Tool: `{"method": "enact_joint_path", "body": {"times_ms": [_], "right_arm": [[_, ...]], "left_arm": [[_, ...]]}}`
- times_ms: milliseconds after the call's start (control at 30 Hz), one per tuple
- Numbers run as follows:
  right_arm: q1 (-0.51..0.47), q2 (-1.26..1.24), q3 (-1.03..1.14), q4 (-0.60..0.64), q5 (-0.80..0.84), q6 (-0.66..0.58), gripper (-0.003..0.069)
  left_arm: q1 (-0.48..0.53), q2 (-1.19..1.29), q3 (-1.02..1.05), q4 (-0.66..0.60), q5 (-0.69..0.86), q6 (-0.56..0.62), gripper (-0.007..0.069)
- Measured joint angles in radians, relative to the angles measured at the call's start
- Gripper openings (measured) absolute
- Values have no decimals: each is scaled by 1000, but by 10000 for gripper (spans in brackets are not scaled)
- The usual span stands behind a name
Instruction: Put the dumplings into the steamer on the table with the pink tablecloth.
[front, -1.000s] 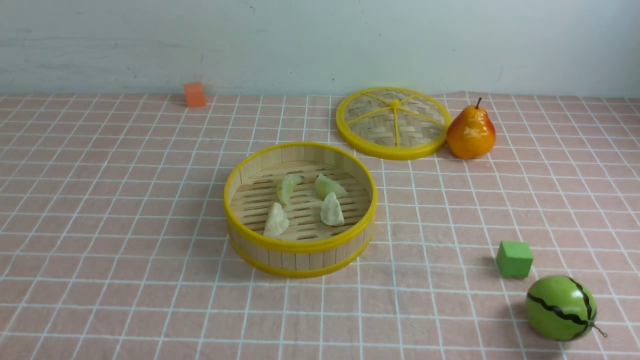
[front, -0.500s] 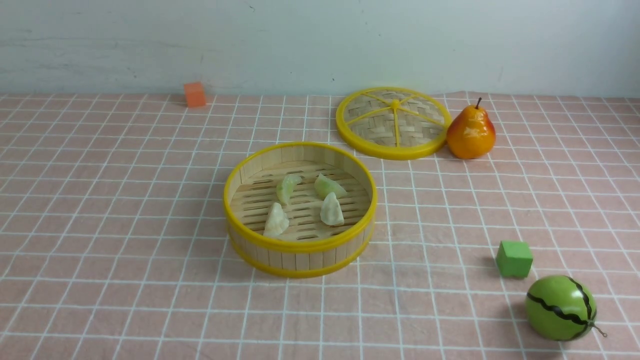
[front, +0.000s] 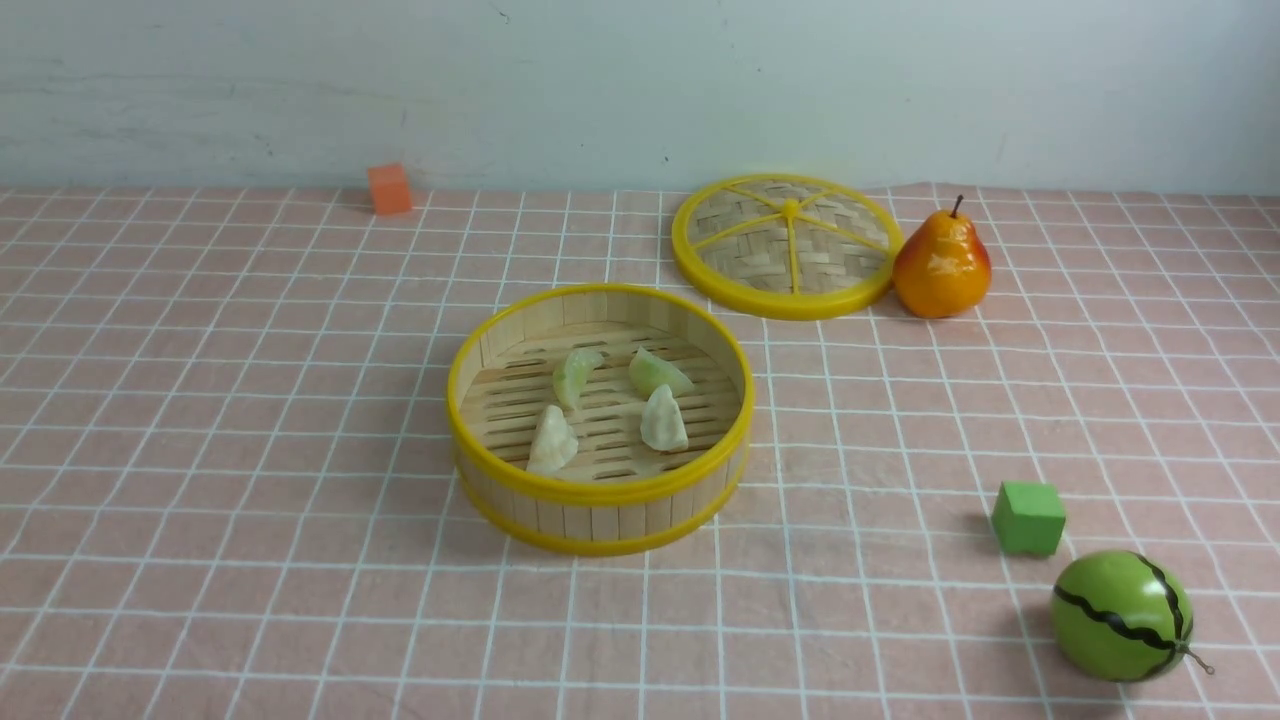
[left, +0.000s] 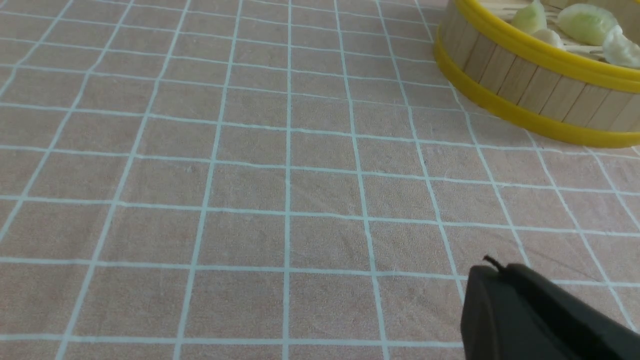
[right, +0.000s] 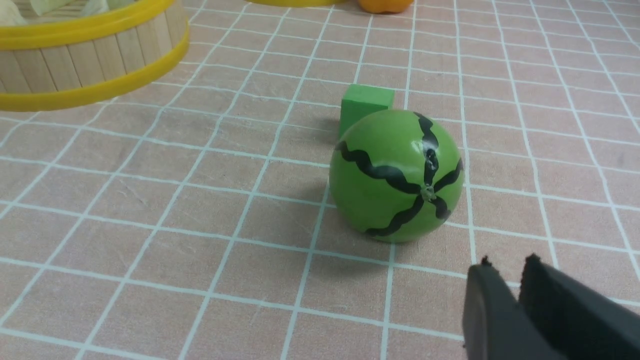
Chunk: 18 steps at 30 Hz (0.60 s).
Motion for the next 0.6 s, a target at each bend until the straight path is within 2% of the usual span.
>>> {"method": "enact_joint_path", "body": {"times_ms": [600], "right_arm": [[0, 0, 0, 0, 0, 0, 123]], "left_arm": [[0, 0, 0, 0, 0, 0, 1]]}}
